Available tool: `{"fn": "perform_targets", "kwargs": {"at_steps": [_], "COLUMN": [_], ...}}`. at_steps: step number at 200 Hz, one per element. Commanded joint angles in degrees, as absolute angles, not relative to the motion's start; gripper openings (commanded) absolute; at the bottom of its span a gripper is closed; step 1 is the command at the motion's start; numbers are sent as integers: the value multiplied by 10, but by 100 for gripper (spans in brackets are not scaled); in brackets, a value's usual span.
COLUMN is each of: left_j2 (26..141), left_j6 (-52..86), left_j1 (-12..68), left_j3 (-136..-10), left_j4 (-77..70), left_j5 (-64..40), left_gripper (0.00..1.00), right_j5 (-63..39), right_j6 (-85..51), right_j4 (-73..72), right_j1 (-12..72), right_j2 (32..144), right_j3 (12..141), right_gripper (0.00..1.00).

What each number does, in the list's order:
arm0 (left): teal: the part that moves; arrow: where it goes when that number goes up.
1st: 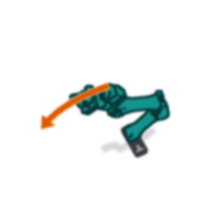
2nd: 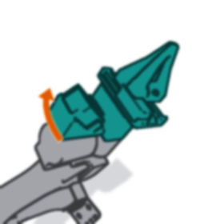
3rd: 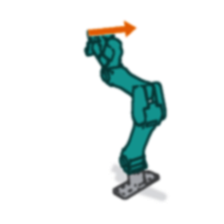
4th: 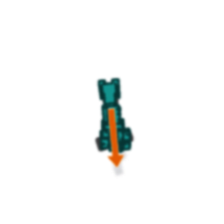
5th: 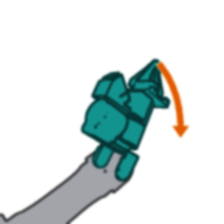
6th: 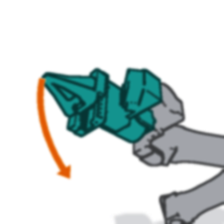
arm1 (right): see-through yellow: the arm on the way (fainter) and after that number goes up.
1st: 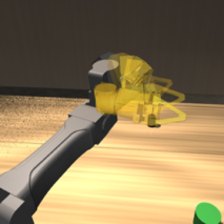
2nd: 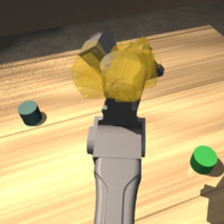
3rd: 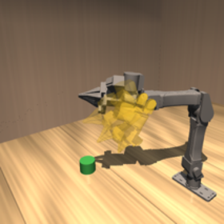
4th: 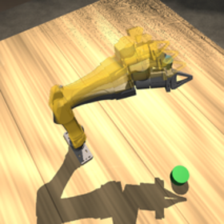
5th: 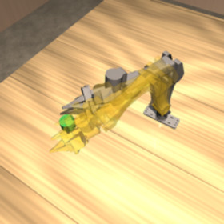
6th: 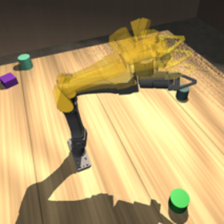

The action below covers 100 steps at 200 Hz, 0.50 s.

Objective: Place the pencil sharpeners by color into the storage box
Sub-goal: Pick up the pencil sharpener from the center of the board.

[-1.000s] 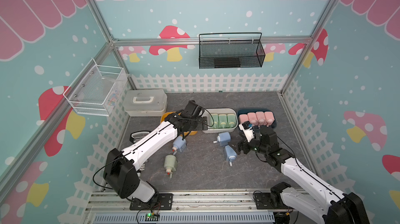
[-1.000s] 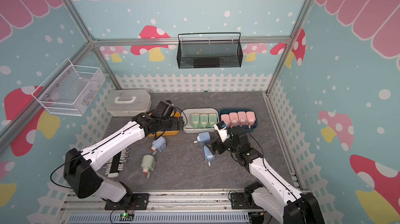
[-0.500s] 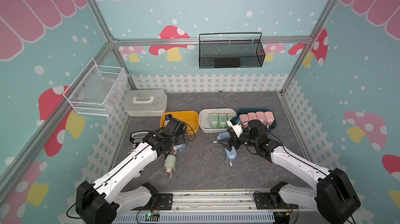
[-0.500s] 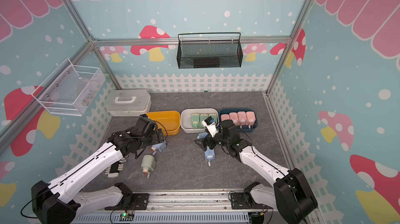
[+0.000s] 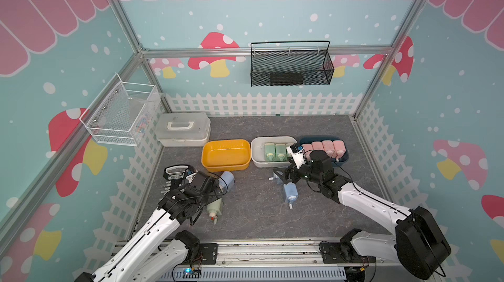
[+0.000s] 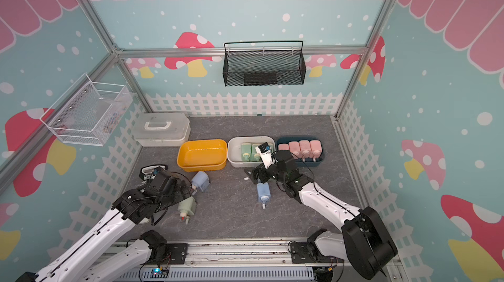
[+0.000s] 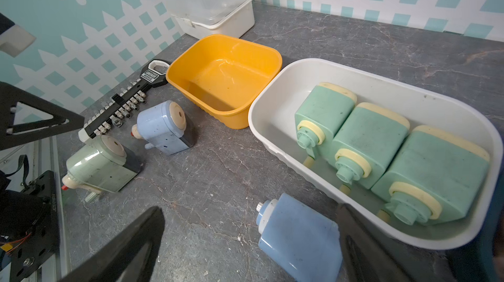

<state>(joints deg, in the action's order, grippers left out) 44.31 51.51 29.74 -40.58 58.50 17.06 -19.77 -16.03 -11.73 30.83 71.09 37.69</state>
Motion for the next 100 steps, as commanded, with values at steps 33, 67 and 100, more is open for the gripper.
{"fn": "perform_targets", "kwargs": {"at_steps": [33, 67, 100], "left_j2": [447, 475, 491], "left_j6": [541, 537, 506], "left_j1": [295, 319, 327], "left_j3": [-369, -358, -358], "left_j4": [572, 557, 530], "left_j5": [85, 63, 42], "left_gripper": [99, 99, 99], "right_j5": [-171, -168, -173], "right_j6": [-175, -178, -184], "right_j4": [-107, -104, -105], "right_j1": [312, 312, 311], "right_j2": [712, 722, 741], "right_j3": [395, 401, 411], "right_gripper": [98, 98, 99]}}
